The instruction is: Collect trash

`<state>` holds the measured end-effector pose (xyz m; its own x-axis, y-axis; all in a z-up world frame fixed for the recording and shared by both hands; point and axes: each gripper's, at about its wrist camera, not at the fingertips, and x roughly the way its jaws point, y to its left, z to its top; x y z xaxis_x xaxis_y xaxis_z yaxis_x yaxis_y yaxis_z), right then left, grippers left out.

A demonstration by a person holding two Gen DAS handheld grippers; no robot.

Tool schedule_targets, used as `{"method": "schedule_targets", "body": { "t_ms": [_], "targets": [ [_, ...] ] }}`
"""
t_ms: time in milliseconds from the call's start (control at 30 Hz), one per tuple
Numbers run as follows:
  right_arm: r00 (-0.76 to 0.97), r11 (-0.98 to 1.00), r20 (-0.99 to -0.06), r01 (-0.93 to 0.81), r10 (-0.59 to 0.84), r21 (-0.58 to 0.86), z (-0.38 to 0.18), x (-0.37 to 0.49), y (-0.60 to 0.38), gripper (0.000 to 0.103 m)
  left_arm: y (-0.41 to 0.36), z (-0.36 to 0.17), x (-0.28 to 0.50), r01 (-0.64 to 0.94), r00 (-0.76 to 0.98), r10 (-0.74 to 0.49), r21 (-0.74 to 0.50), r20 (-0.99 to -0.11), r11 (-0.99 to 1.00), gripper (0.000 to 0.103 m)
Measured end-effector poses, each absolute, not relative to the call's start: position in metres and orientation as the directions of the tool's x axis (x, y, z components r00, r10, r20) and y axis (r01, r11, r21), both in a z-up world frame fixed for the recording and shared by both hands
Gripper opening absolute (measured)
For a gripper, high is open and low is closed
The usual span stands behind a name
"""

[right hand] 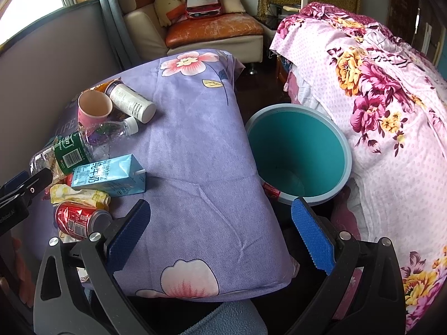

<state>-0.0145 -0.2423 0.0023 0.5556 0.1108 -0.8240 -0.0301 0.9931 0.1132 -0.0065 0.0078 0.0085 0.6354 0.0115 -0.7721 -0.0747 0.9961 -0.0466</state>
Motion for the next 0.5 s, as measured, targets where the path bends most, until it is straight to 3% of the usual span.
{"method": "schedule_targets", "body": {
  "t_ms": [500],
  "targets": [
    [0.541,0.993,-0.833,-0.037,0.116,0.114,0.0000,-0.0131,-0.2378,0.097,0.0094,0.0078,-0.0088,-0.075,0.627,0.009,-0.049,-0.779,0.996,0.099]
  ]
}}
